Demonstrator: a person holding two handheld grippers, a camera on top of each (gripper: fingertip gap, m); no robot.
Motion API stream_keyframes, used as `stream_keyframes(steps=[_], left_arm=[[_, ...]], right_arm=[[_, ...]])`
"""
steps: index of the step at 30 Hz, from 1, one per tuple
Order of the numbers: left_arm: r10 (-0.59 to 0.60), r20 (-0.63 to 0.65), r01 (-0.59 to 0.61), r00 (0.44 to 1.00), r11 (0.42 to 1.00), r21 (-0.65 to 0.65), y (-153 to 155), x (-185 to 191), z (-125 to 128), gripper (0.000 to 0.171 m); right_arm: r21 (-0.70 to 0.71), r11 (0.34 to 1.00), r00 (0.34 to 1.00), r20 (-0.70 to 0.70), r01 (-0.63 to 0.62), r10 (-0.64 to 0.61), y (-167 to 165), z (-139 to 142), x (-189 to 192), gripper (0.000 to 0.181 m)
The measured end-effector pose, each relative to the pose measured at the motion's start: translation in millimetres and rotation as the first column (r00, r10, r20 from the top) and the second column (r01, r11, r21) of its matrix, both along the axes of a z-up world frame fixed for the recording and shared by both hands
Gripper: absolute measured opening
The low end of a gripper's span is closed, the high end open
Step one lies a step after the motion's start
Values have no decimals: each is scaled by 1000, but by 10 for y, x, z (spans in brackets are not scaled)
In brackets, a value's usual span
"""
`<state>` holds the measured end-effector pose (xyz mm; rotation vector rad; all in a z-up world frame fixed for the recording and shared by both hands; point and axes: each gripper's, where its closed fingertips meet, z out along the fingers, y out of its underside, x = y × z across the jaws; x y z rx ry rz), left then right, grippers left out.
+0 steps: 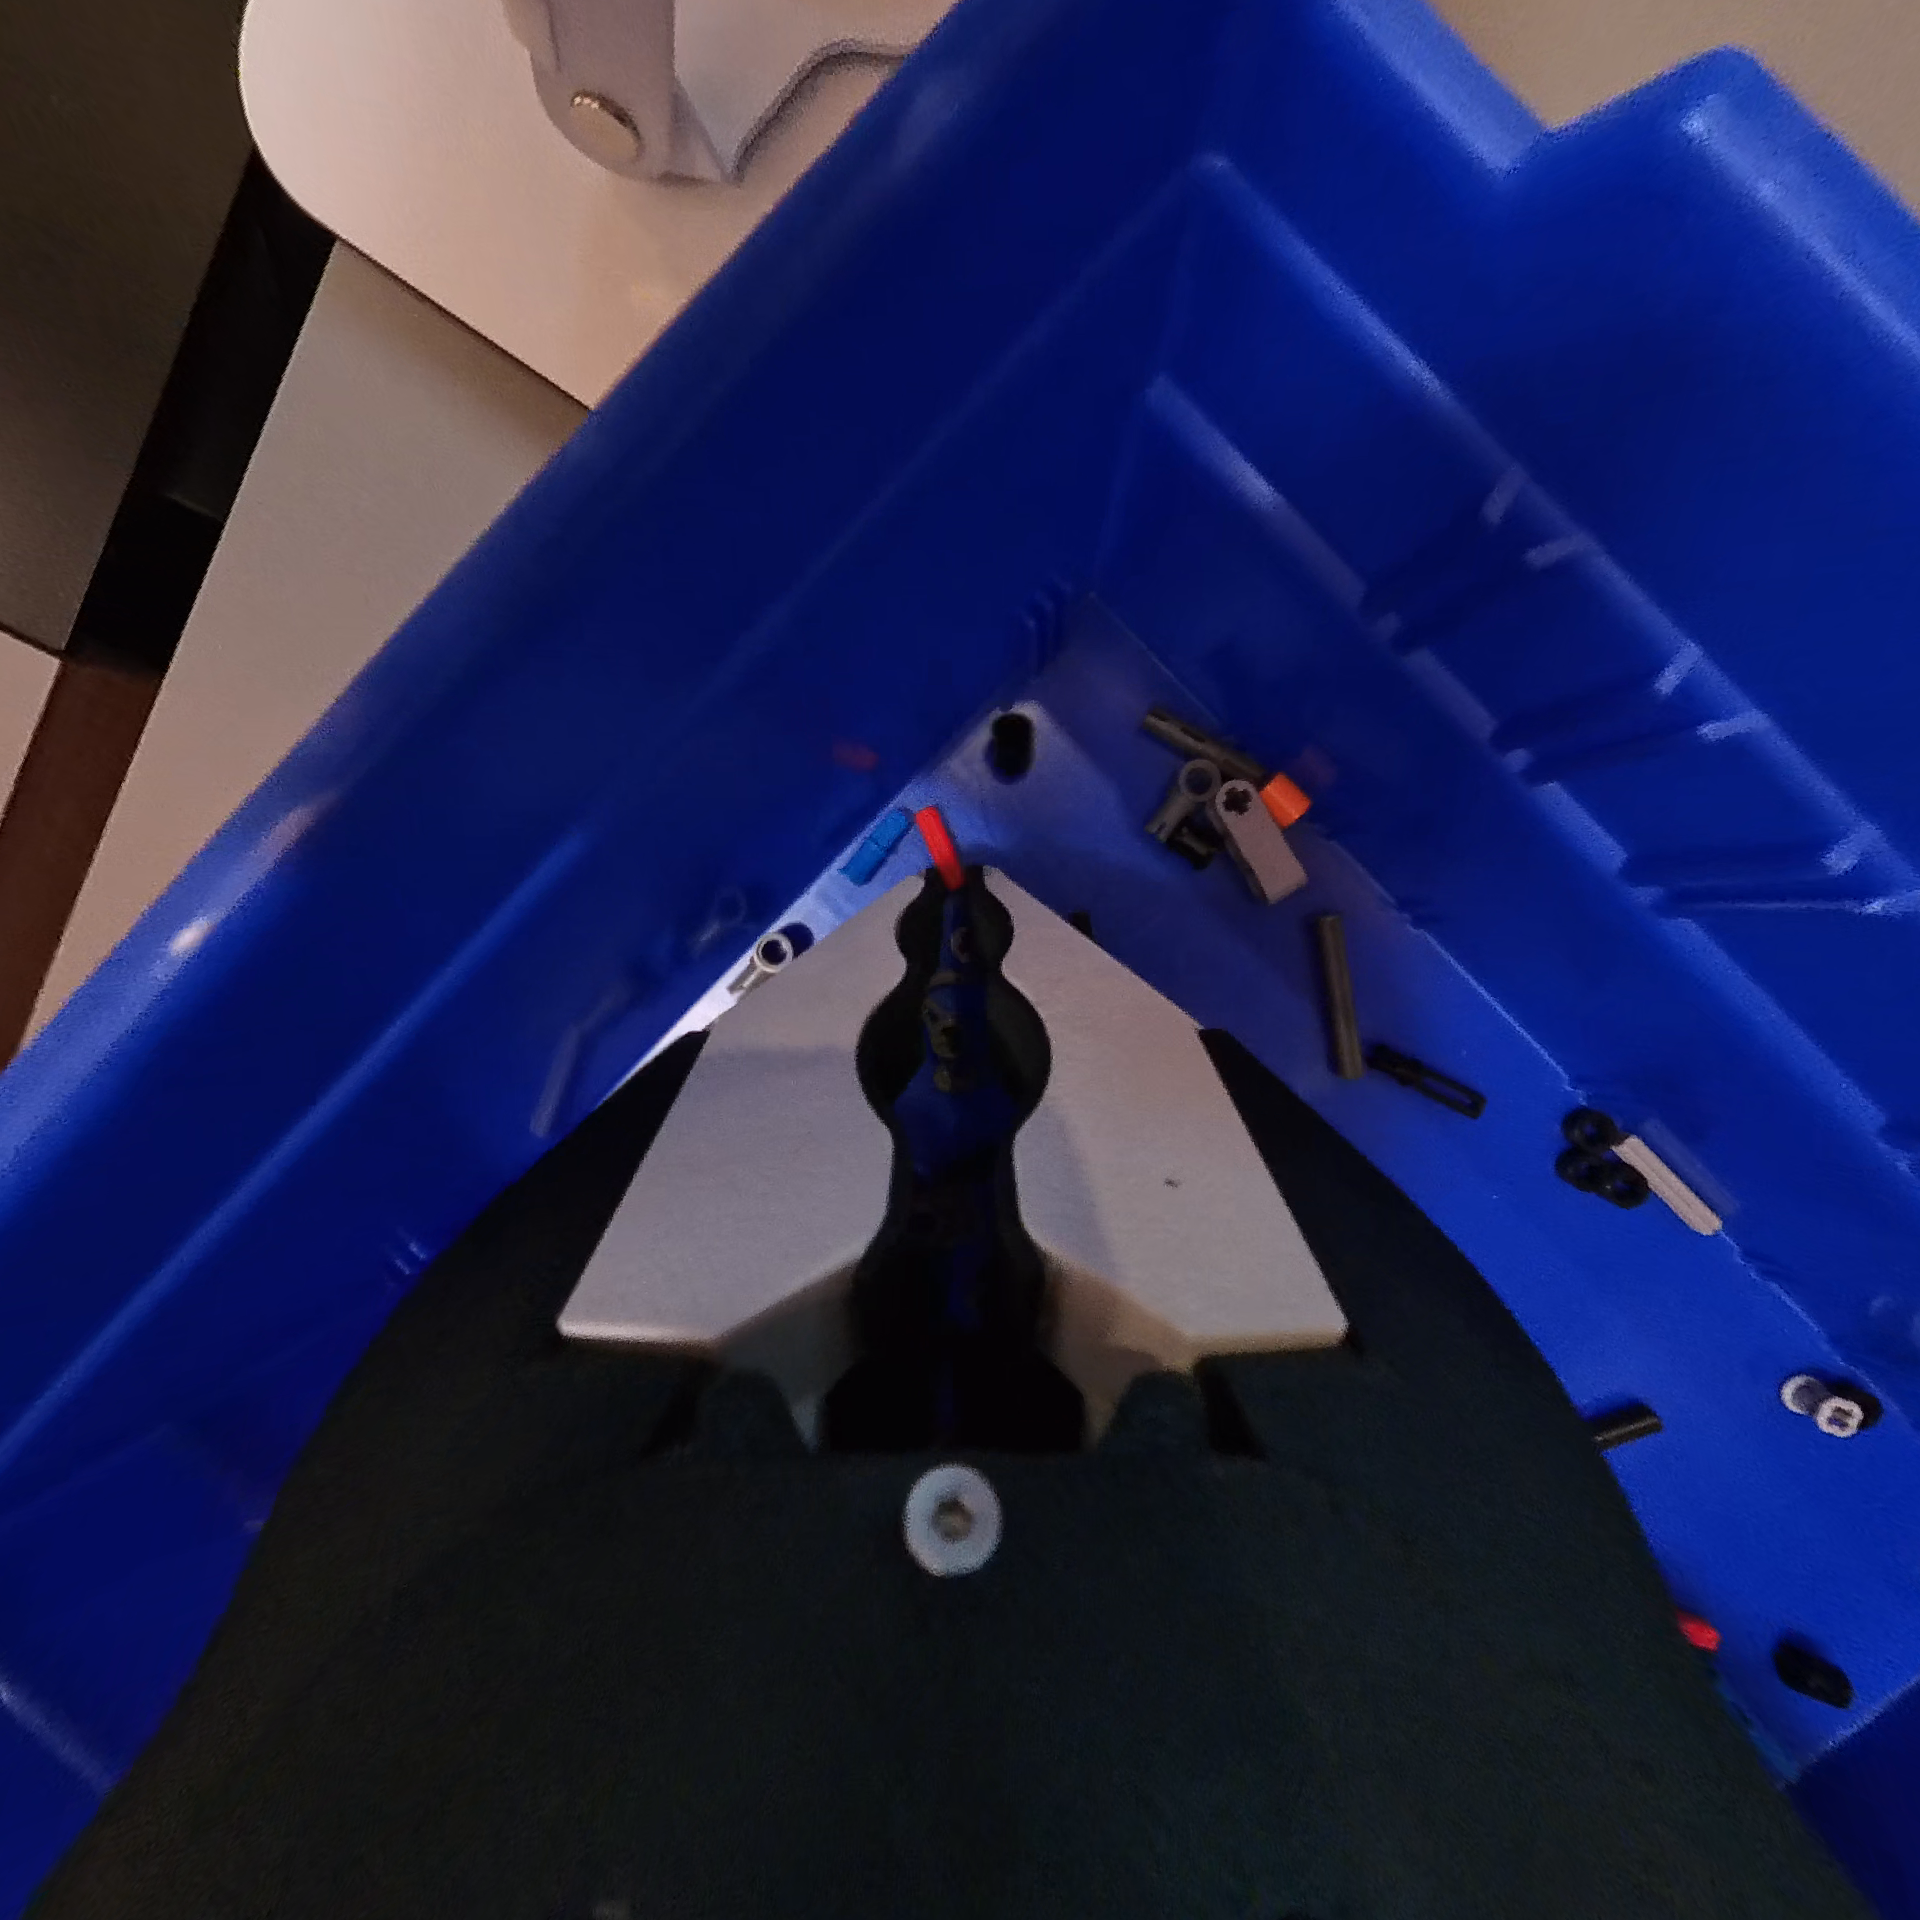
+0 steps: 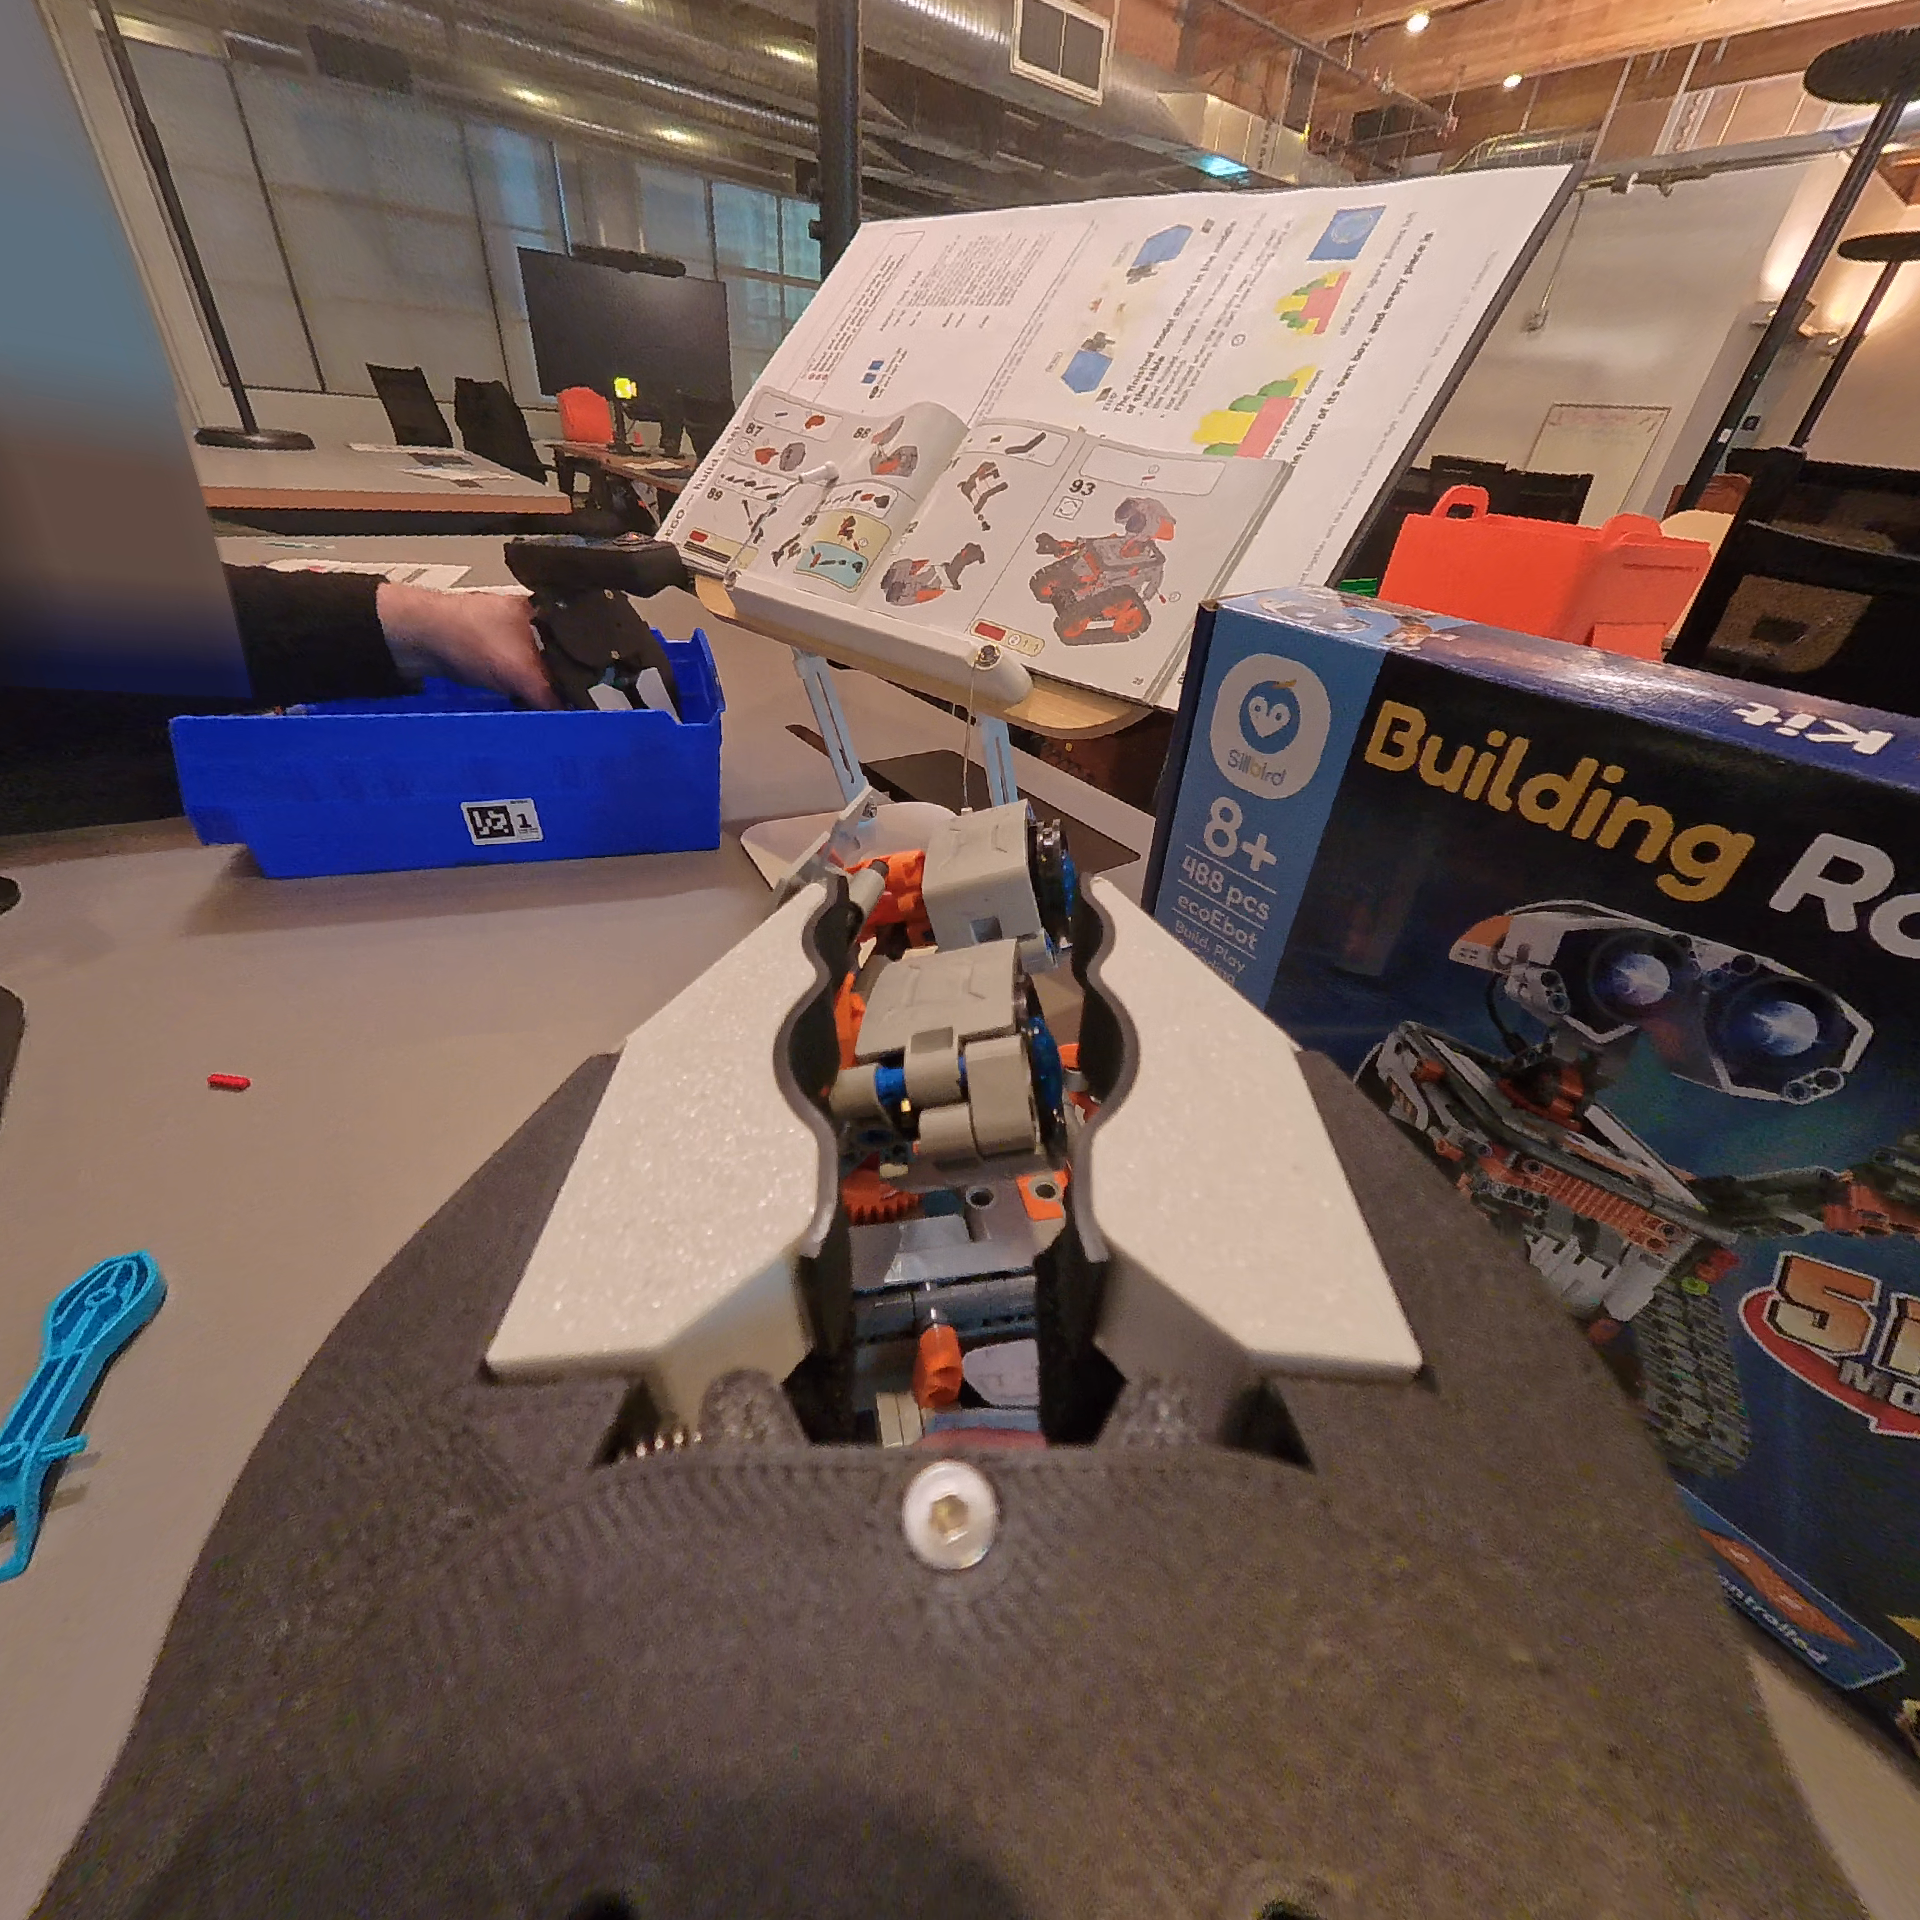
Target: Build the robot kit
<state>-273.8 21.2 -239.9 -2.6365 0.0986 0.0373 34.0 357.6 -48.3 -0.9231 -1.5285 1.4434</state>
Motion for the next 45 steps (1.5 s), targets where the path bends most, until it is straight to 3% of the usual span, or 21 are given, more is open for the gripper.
stream_keyframes(steps=[4, 6, 10, 17, 25, 29, 36, 41, 45], left_arm=[[16, 17, -16, 1000, 1000, 7, -40, 8, 38, 5], [46, 1, -46, 999, 999, -2, -50, -31, 27, 20], [39, -9, -39, 999, 999, -5, -21, -15, 4, 21], [-14, -3, 14, 1000, 1000, -13, 15, 66, -5, 5], [-36, -29, 37, 999, 999, 13, -11, 78, 27, 3], [-19, -57, 24, 998, 996, 82, -12, 82, 321, 3], [-35, -167, 64, 985, 983, 171, -1, 373, 1195, 3], [-77, -214, 132, 974, 957, 258, 181, 821, 1791, 2], [-188, -239, 252, 953, 927, 276, 562, 1465, 1974, 2]], right_arm=[[-1, 1000, 1000, 0, -1, 1, -1, 0, 1, 42], [-1, 1000, 1000, 0, -1, 1, -3, 0, -3, 42], [-1, 1000, 1000, 0, 0, 0, -4, 0, -2, 42], [-2, 1000, 1000, -1, -3, 3, -4, -1, 2, 42], [0, 1000, 1000, 2, -3, 3, -2, -1, 5, 42], [5, 1000, 1000, 16, 9, -9, 13, 2, -3, 44], [21, 1000, 999, 33, 13, -14, 27, 6, 38, 46], [28, 1000, 998, 56, 4, -6, 27, -9, 64, 48], [26, 1000, 998, 69, 8, -10, 43, -8, 86, 49]])
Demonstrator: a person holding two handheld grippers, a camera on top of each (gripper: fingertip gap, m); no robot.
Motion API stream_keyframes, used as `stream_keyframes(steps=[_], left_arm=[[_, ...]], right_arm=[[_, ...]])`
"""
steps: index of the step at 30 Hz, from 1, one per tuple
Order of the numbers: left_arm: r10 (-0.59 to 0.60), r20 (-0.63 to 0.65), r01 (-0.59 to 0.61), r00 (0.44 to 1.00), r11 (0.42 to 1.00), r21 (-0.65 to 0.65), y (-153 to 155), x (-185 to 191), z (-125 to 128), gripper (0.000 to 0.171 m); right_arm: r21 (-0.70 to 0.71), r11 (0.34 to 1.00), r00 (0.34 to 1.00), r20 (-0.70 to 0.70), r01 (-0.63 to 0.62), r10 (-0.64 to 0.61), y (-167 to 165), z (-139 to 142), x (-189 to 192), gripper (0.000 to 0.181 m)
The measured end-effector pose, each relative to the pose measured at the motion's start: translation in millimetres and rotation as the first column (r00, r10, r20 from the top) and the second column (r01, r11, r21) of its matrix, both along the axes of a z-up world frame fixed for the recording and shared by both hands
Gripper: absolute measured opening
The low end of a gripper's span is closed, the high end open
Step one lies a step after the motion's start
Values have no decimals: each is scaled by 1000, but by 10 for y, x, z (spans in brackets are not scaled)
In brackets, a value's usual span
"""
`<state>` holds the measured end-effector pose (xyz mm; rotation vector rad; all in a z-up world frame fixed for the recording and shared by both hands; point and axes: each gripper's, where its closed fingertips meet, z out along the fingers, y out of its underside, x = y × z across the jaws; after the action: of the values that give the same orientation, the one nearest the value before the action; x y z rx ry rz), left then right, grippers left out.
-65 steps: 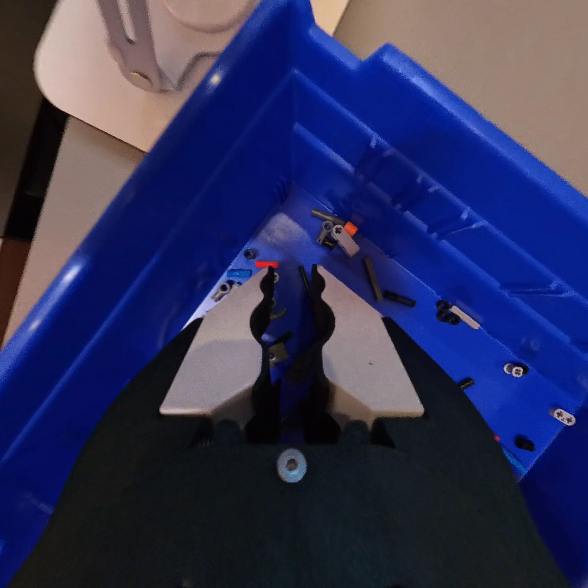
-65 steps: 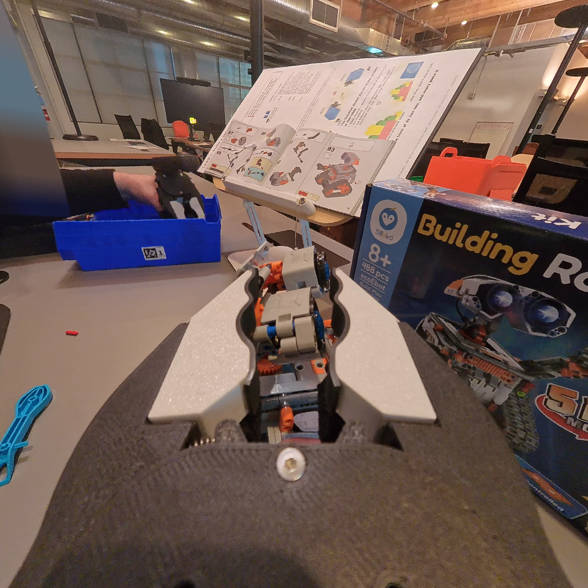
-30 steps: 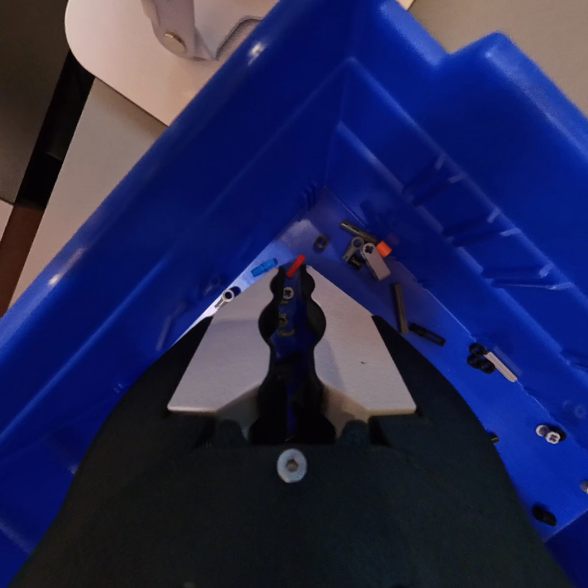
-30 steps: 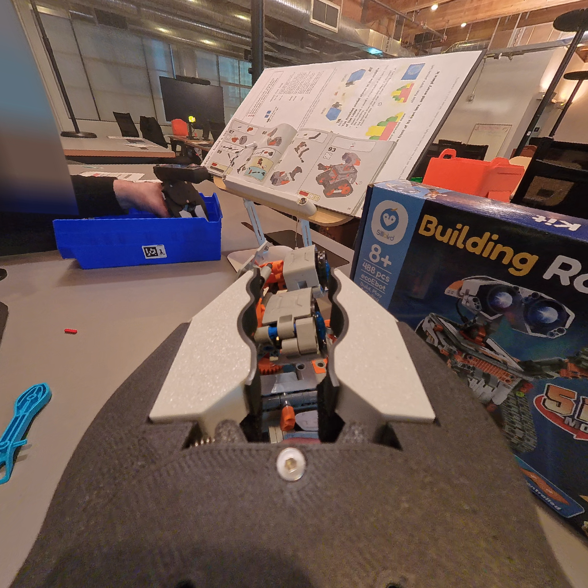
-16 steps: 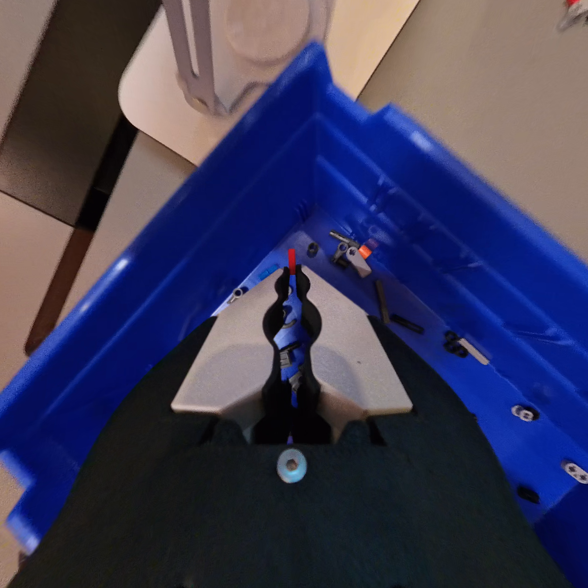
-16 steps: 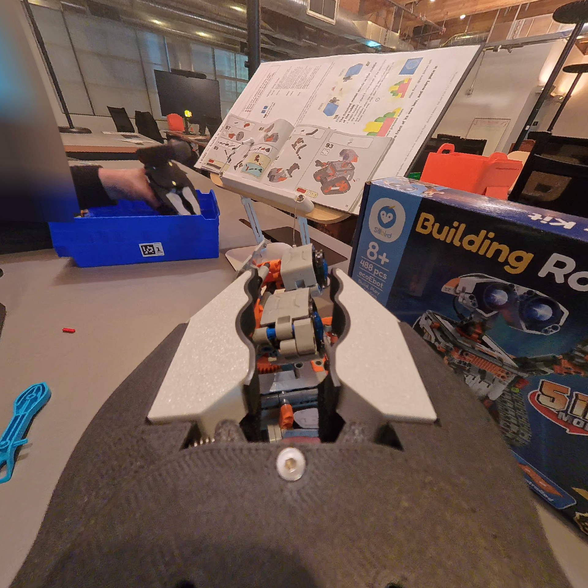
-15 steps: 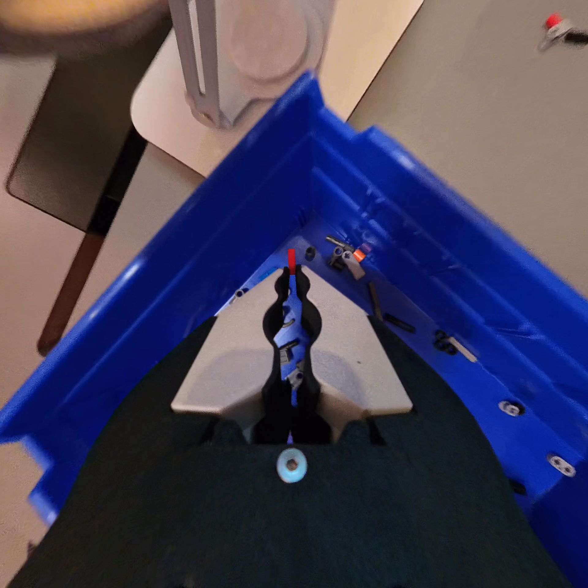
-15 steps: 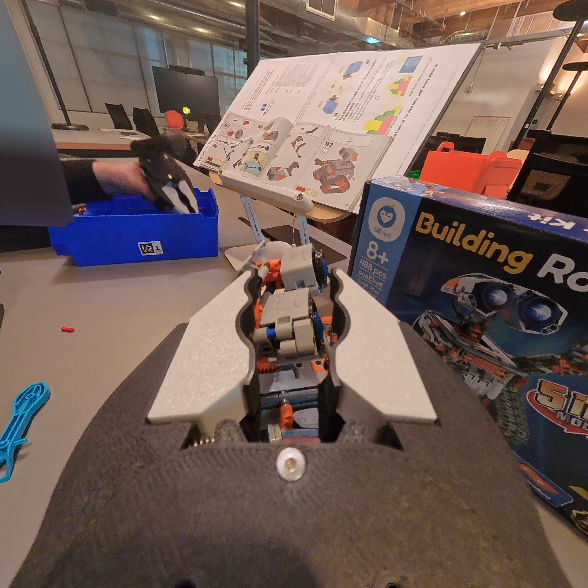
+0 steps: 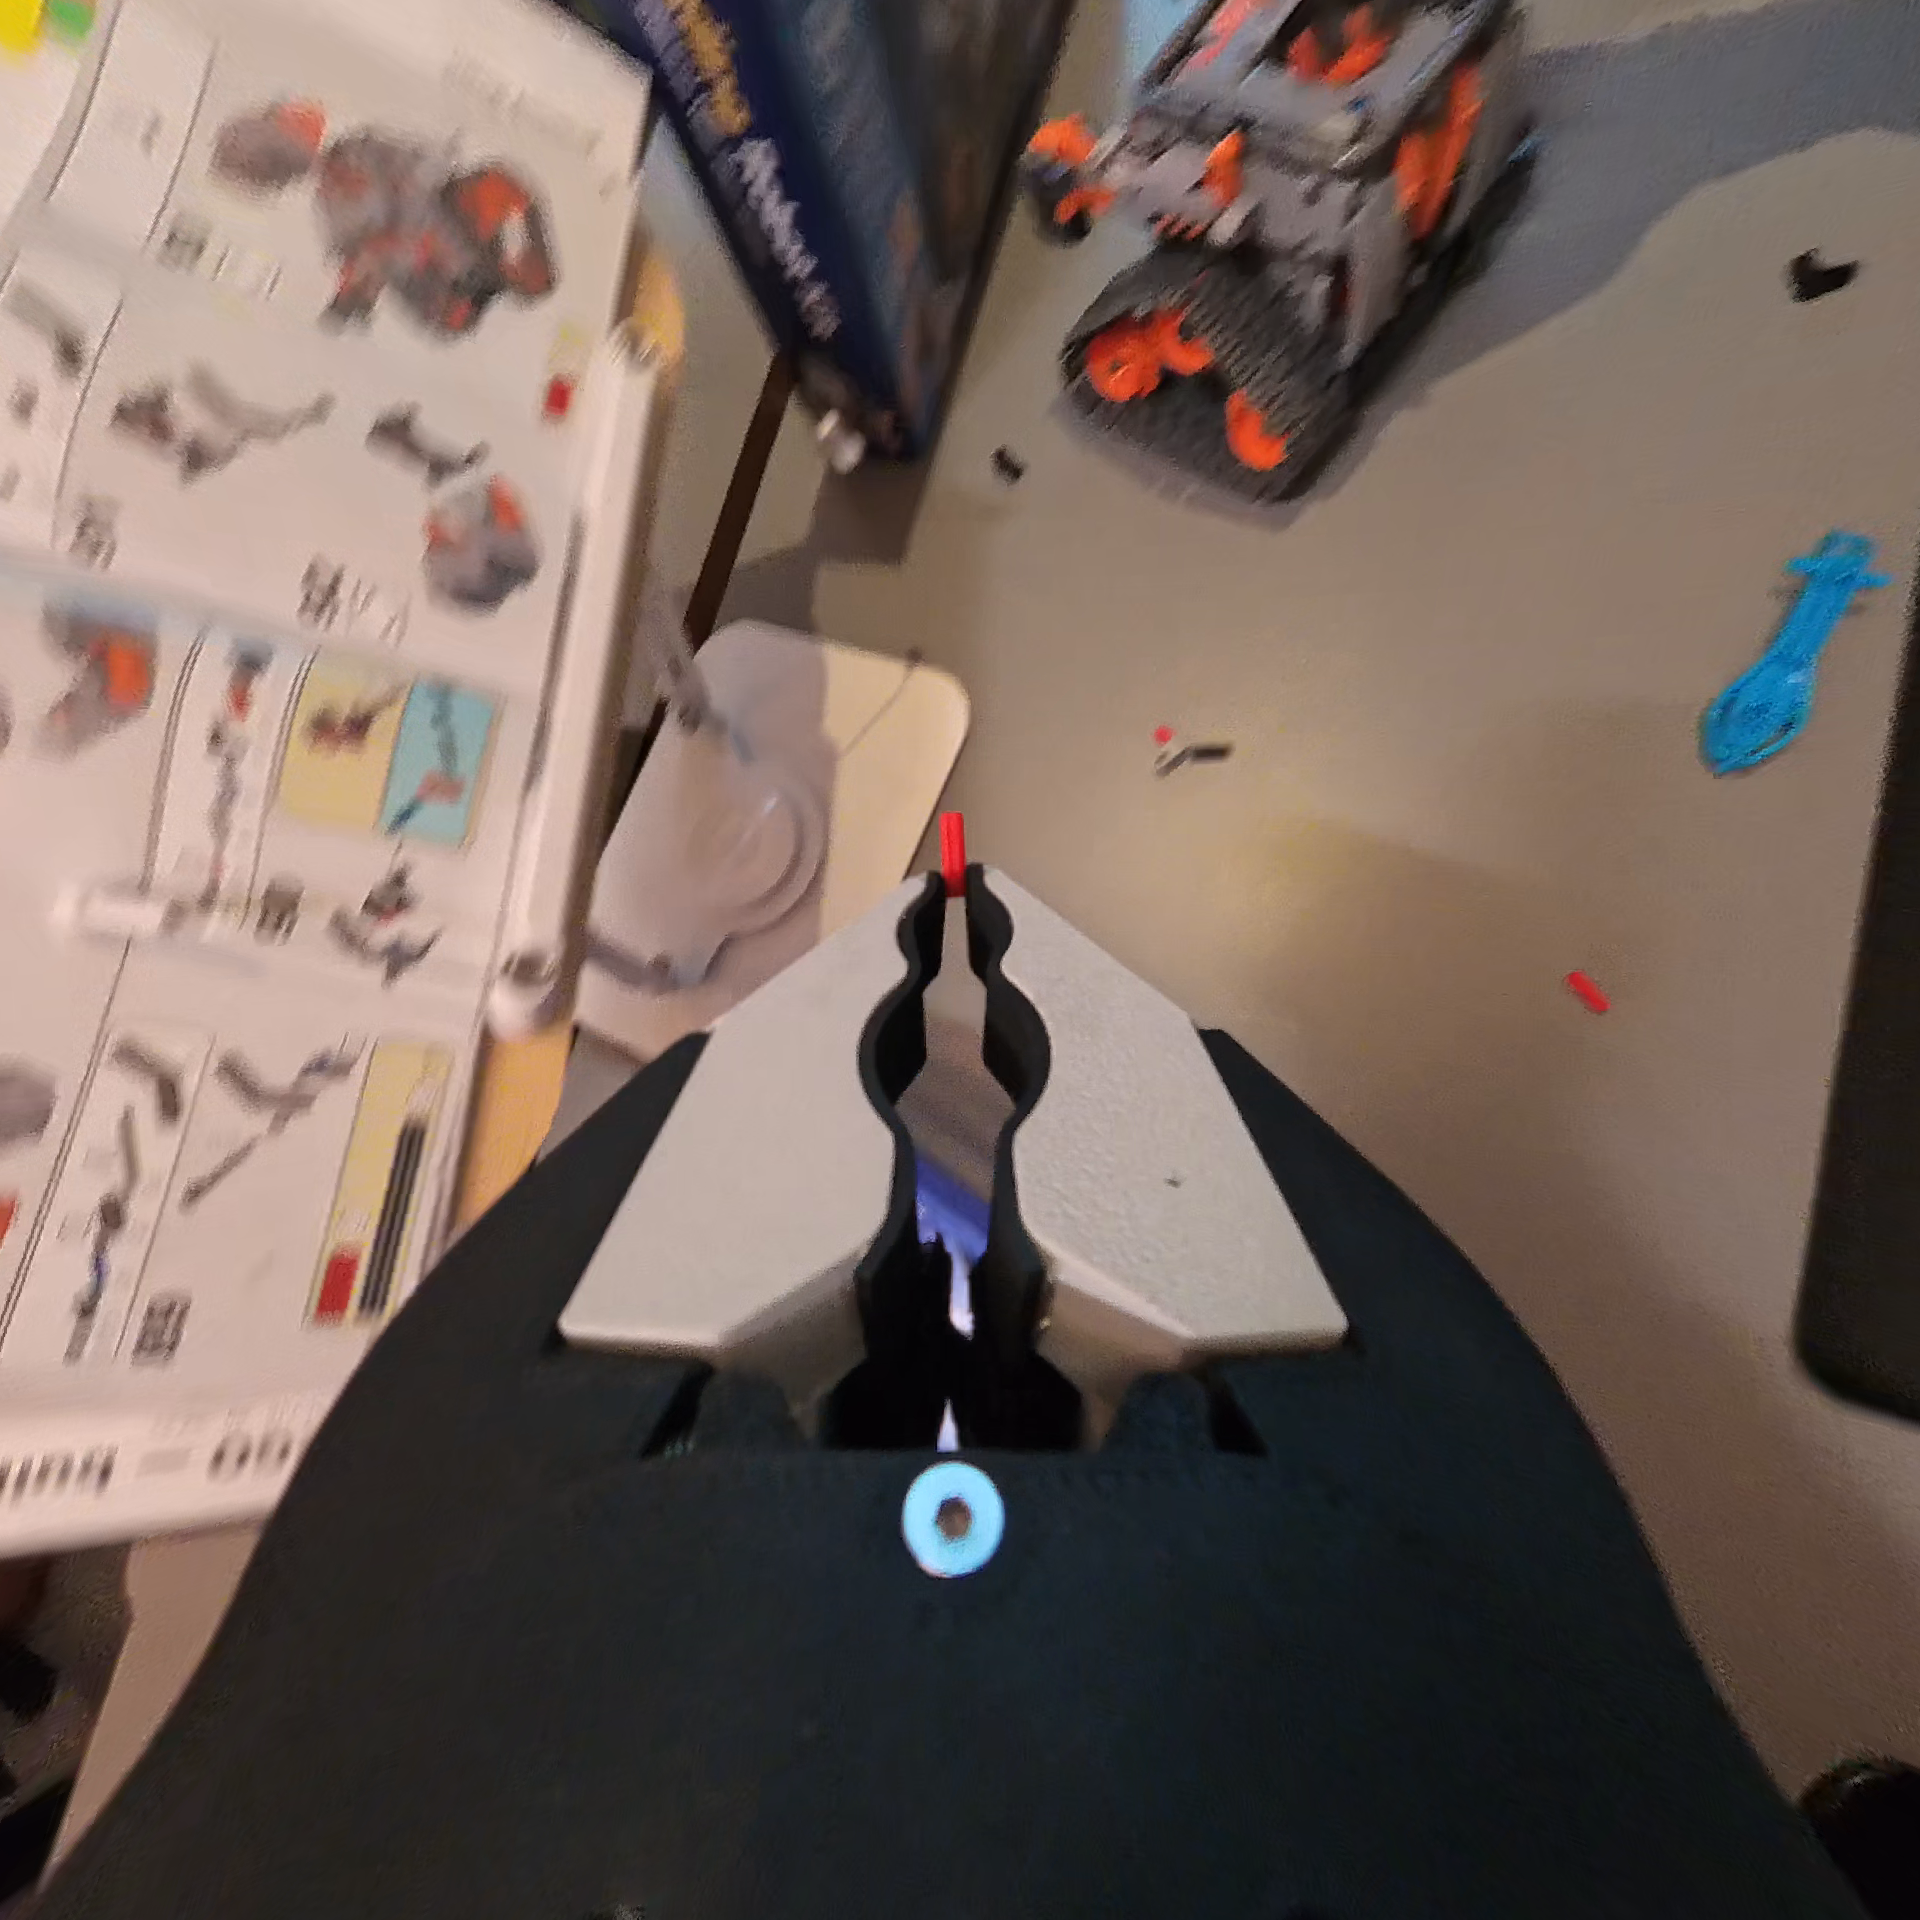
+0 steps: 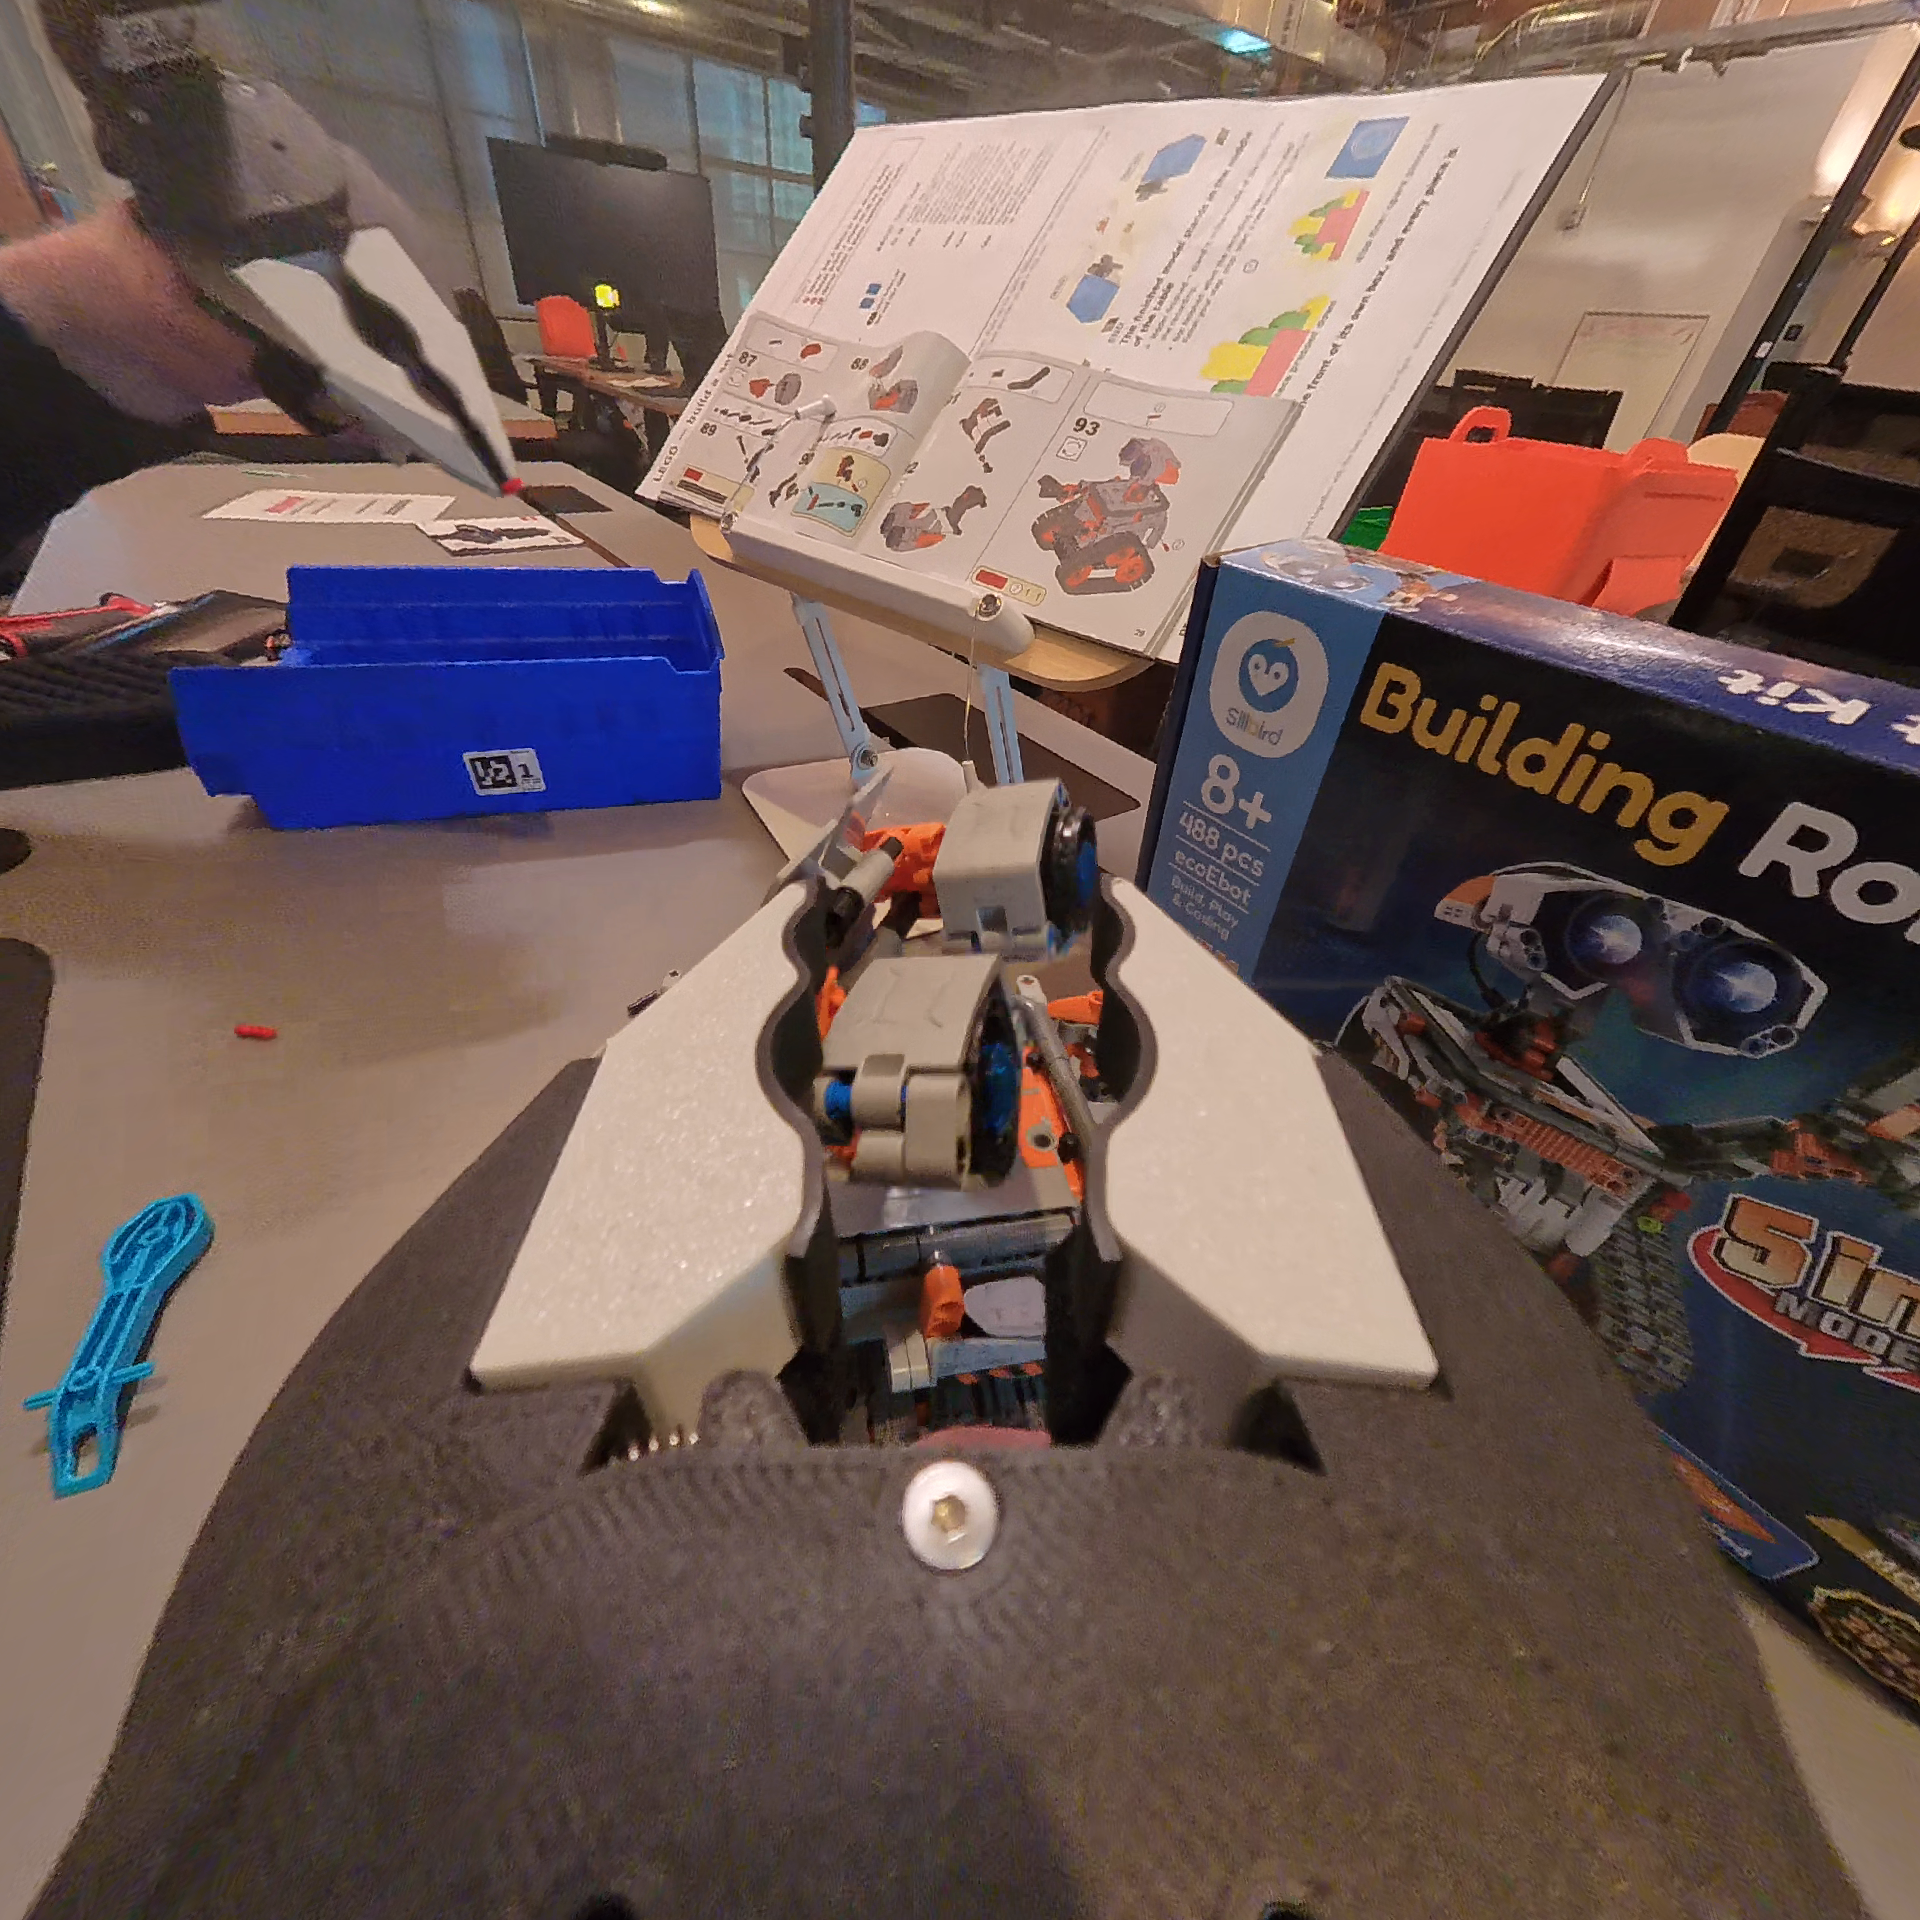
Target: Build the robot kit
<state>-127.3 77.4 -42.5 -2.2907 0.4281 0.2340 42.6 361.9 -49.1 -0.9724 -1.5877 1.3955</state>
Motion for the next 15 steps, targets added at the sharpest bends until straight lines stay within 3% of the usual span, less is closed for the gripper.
stream_keyframes(steps=[7, 15], left_arm=[[-245, 27, 244, 969, 969, 39, 886, 1178, -4, 2], [-418, 149, 408, 896, 908, 96, 1556, 2047, -443, 3]], right_arm=[[-57, 998, 1000, 16, -1, 2, 57, 38, -15, 47], [-13, 998, 998, 22, 63, -63, 72, 75, 248, 45]])
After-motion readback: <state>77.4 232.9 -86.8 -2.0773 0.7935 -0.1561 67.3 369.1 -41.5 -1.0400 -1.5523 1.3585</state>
